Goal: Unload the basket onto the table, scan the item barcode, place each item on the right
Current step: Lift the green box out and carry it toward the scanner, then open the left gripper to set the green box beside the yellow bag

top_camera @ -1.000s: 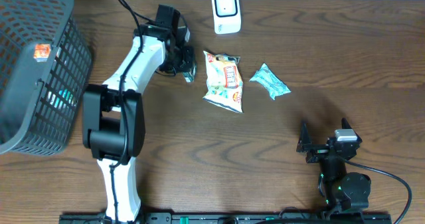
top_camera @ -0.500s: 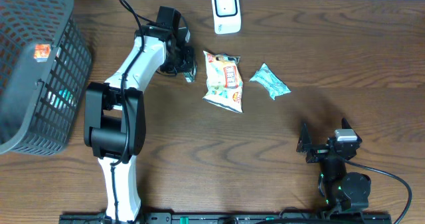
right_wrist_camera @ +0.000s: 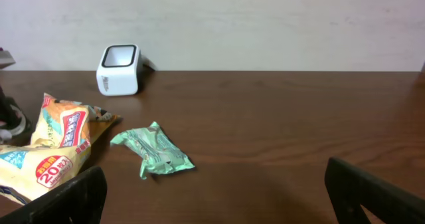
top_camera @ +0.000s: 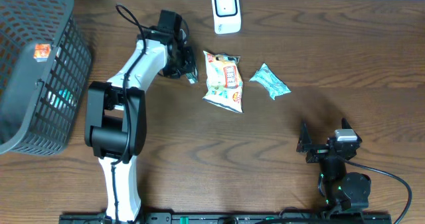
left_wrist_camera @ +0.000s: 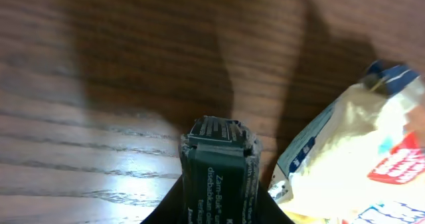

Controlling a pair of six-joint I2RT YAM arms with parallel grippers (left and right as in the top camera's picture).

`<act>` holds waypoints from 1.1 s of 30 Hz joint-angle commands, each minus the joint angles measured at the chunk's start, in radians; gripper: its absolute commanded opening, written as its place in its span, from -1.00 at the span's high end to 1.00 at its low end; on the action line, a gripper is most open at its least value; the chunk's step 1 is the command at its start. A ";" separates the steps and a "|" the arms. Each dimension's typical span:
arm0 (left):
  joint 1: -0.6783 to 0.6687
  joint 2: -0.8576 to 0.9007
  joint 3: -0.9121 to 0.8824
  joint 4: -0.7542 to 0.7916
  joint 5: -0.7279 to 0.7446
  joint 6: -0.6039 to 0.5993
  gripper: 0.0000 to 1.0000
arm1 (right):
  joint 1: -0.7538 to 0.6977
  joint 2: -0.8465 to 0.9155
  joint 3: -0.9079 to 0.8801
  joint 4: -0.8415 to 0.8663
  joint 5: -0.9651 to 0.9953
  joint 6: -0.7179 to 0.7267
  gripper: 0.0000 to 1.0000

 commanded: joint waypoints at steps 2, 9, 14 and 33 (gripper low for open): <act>-0.039 0.005 -0.043 0.033 0.000 -0.013 0.66 | -0.006 -0.006 -0.002 -0.004 -0.003 0.003 -0.98; -0.084 0.005 -0.055 0.082 0.000 -0.013 0.27 | -0.006 -0.006 -0.002 -0.004 -0.003 0.003 -0.99; -0.072 0.005 -0.055 0.092 0.000 -0.011 0.17 | -0.006 -0.006 -0.002 -0.004 -0.003 0.003 -0.99; 0.027 -0.190 -0.026 0.069 -0.137 0.139 -0.45 | -0.006 -0.006 -0.002 -0.004 -0.003 0.003 -0.98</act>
